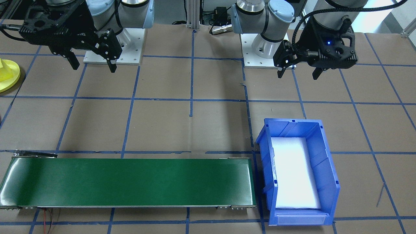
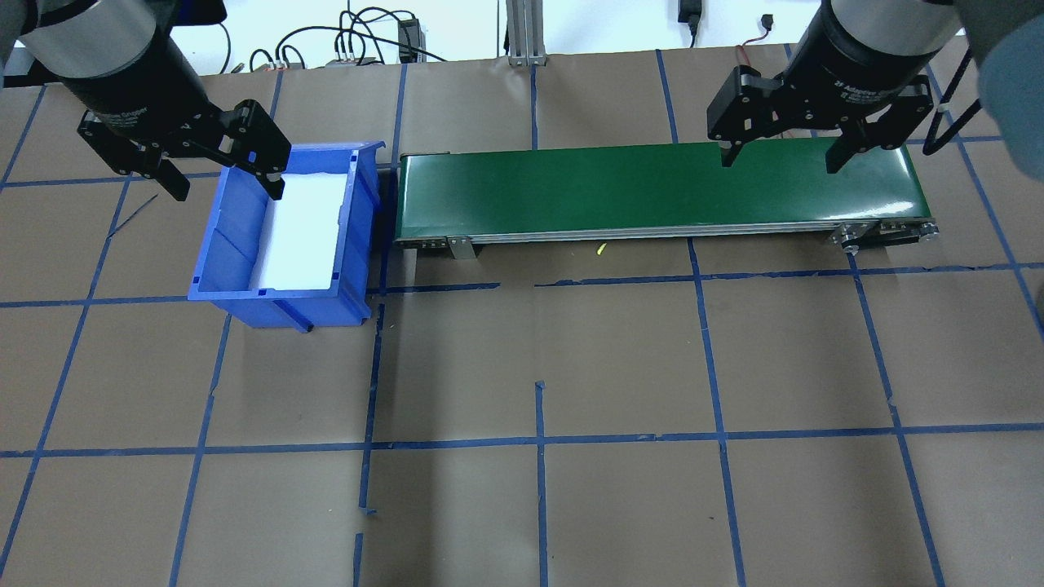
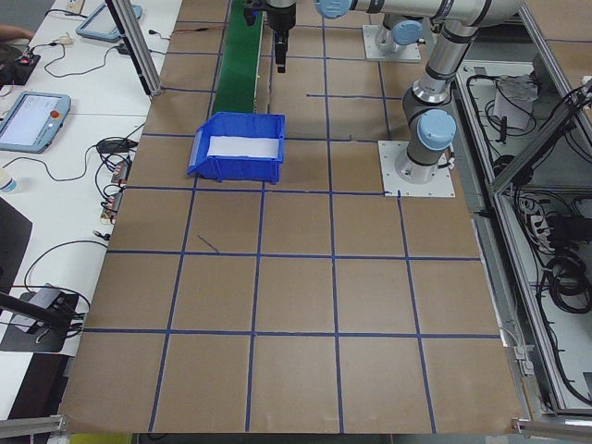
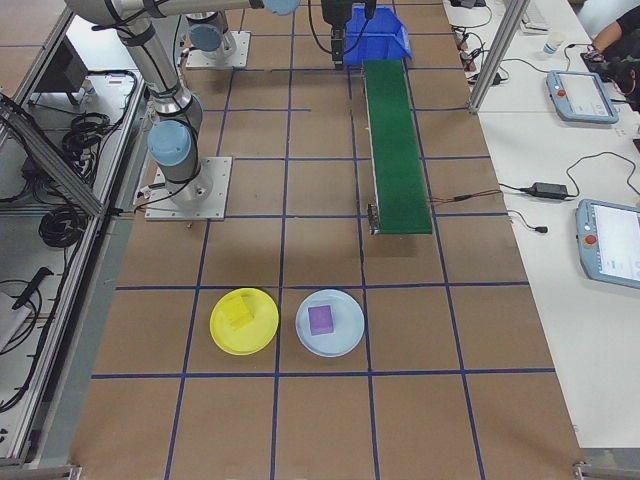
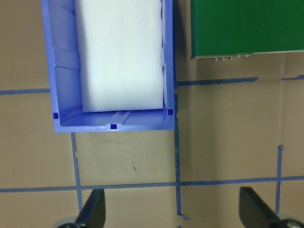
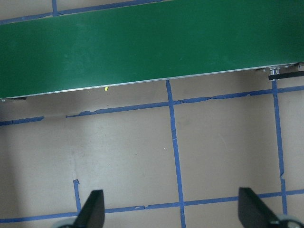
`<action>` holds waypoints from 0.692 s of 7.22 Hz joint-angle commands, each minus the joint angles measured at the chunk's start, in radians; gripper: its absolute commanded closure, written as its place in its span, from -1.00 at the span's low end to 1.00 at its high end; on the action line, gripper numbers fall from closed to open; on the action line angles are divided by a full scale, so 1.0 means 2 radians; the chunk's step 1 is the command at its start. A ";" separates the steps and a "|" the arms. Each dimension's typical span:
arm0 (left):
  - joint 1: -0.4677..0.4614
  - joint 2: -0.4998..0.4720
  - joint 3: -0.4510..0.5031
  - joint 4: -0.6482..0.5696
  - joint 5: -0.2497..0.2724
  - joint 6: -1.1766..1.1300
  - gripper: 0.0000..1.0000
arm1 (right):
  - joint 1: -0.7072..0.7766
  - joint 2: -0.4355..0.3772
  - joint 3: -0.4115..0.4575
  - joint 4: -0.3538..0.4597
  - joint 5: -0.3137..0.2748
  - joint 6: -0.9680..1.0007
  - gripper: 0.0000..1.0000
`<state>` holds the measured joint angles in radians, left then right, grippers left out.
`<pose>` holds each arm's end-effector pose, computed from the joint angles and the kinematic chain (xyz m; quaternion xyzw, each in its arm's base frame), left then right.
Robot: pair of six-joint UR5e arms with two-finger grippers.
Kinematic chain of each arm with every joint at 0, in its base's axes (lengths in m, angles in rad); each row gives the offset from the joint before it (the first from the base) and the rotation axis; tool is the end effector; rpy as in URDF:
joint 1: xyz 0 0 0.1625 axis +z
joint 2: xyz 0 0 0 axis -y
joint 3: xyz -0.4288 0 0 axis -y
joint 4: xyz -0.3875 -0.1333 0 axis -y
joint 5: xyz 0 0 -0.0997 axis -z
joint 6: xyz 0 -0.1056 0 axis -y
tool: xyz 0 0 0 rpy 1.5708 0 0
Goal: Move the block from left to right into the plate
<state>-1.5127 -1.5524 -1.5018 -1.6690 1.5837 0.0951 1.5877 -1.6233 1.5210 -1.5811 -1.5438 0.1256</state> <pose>-0.1040 -0.4835 0.5184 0.0185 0.9998 0.0059 0.0060 0.1441 -0.4715 0.5366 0.0535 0.9969 -0.0552 0.0174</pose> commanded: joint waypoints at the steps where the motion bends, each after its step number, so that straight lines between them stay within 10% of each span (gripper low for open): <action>1: -0.001 0.000 0.000 0.000 0.000 0.000 -1.00 | 0.001 0.031 -0.036 0.023 -0.001 -0.001 -1.00; 5: -0.001 0.001 0.000 0.000 0.001 -0.005 -1.00 | 0.001 0.029 -0.019 0.017 0.005 -0.006 -1.00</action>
<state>-1.5149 -1.5521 -1.5018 -1.6690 1.5846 0.0888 1.5892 -1.5666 1.4781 -1.5451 -1.5329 0.1171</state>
